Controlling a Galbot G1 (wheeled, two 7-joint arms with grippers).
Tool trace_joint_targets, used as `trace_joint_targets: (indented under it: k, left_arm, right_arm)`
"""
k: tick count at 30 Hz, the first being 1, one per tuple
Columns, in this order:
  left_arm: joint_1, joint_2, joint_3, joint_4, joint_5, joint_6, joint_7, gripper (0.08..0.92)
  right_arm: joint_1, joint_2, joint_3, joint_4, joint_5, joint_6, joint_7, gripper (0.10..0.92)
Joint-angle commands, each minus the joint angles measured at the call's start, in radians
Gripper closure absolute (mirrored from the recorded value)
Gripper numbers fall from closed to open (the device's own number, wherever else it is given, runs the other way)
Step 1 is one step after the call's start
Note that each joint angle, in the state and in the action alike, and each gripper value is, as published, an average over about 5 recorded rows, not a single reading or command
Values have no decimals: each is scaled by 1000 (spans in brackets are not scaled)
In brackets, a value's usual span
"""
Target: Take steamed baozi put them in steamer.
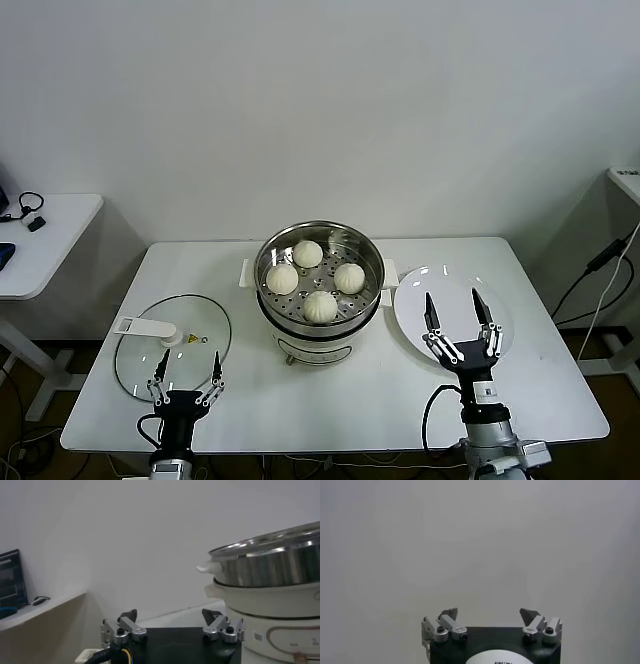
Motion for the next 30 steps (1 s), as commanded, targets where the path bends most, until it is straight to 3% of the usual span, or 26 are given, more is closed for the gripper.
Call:
trace_joint_targets:
  k: [1,30]
  left_arm:
    - [0,-11,0,0,0,-1,0,177]
    - [3,-11,-1,-10,3,-1,0,177]
  right_arm:
    - [-64,79,19,-1,-30,55,-11,203]
    - [-82,79,6,-3,-29,75,2,203]
